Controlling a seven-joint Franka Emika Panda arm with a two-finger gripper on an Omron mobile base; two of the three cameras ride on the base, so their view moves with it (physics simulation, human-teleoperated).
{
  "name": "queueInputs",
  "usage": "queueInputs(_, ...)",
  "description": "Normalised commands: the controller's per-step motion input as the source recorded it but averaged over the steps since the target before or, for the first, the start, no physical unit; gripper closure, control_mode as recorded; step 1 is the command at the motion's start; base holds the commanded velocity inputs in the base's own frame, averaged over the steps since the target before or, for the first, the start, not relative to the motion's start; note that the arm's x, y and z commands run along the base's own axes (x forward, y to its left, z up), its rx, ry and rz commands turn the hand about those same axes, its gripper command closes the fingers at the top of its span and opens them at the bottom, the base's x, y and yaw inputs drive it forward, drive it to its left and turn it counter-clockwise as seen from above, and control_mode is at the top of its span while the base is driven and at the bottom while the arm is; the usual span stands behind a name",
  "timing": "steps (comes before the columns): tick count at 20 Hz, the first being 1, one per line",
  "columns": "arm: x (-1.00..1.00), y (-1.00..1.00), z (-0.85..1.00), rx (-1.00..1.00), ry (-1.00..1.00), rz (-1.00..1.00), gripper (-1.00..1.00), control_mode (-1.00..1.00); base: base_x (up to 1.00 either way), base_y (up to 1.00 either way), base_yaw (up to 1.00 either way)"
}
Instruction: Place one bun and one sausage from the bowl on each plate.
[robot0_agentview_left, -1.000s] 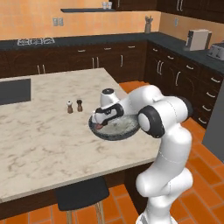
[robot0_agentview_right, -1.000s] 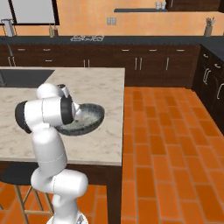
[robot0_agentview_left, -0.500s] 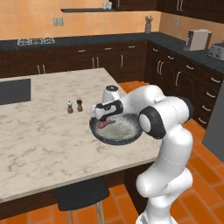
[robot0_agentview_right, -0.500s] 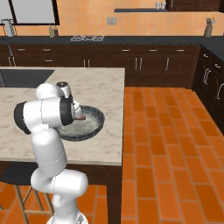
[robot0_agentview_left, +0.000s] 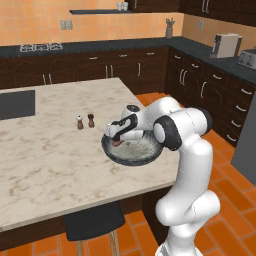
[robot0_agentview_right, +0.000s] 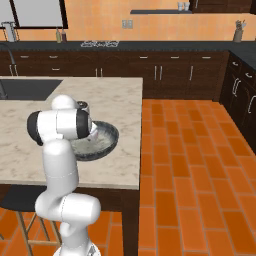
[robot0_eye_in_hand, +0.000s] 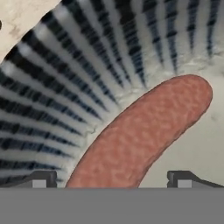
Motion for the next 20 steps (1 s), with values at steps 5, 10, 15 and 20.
queueInputs(5,-0.08,-0.02,-0.01,0.0,0.01,-0.04,-1.0,-1.0,0.0,0.0,0.0)
queueInputs(10,0.0,0.0,0.0,0.0,0.0,-0.01,1.0,-1.0,0.0,0.0,0.0)
queueInputs(15,-0.03,0.0,-0.01,0.0,0.02,0.0,1.0,-1.0,0.0,0.0,0.0)
queueInputs(20,-0.42,-0.15,0.27,0.0,0.0,0.0,1.0,-1.0,0.0,0.0,0.0)
